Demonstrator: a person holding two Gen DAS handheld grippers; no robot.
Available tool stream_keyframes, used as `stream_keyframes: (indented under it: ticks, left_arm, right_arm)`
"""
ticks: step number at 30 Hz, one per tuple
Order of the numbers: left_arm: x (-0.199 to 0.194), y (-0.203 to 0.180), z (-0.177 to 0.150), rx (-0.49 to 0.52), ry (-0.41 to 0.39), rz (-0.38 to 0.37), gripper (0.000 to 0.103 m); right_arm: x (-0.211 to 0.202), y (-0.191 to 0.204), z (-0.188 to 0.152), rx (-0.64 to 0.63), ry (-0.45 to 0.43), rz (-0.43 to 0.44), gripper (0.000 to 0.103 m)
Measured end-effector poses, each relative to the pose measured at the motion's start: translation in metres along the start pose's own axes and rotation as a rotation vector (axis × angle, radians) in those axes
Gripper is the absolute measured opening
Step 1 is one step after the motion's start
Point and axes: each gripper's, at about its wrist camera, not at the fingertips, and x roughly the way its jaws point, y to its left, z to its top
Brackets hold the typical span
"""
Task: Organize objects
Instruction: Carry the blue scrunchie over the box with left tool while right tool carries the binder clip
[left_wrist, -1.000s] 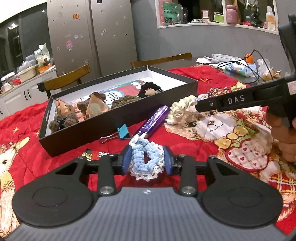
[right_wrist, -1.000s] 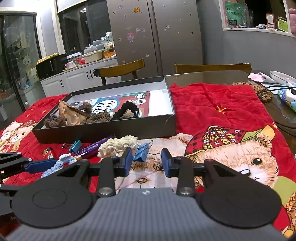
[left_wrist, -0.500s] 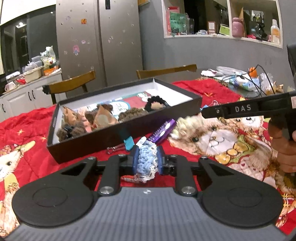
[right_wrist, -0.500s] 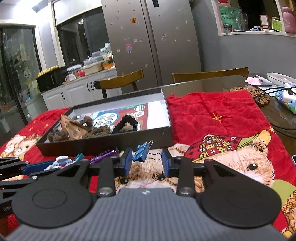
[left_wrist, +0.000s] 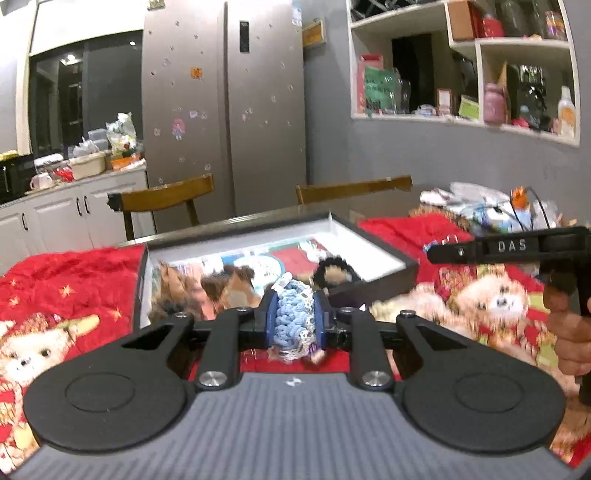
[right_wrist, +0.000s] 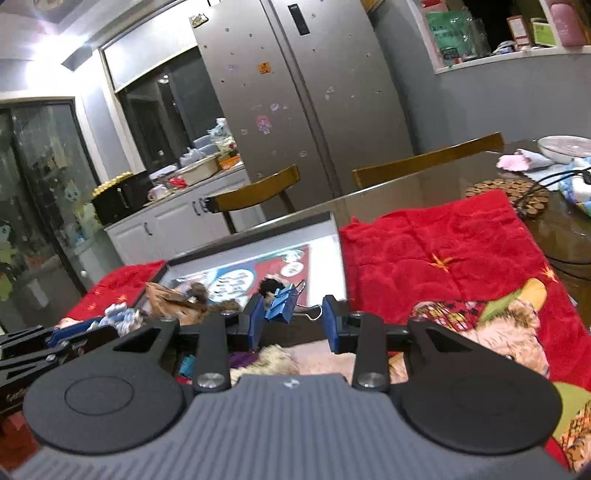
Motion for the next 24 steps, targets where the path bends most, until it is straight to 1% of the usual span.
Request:
stream_keyframes:
  ticks: [5, 8, 12, 14, 17, 21, 24]
  left_arm:
    - [-0.006, -0.003, 0.03, 0.017, -0.058, 0.038, 0.024]
    - [-0.01, -0.007, 0.05, 0.024, -0.112, 0.068, 0.024]
    - [-0.008, -0.009, 0.079, 0.01, -0.149, 0.097, 0.024]
    - [-0.005, -0.009, 0.096, -0.02, -0.16, 0.126, 0.024]
    - [0.001, -0.004, 0.119, -0.075, -0.167, 0.125, 0.024]
    - [0.011, 0.004, 0.143, -0.12, -0.19, 0.15, 0.024]
    - [0.027, 0.01, 0.155, -0.158, -0.167, 0.155, 0.024]
  right_arm:
    - [-0.001, 0.015, 0.025, -0.021, -0.006, 0.021, 0.038]
    - [0.0, 0.025, 0.041, -0.037, -0.033, 0.036, 0.038]
    - [0.005, 0.039, 0.062, -0.063, -0.059, 0.049, 0.038]
    - [0.011, 0.043, 0.071, -0.058, -0.056, 0.06, 0.038]
    - [0.023, 0.047, 0.084, -0.04, -0.044, 0.067, 0.038]
    - [0.04, 0.048, 0.097, -0.011, -0.04, 0.078, 0.038]
    - [0.054, 0.051, 0.104, -0.011, -0.034, 0.079, 0.038]
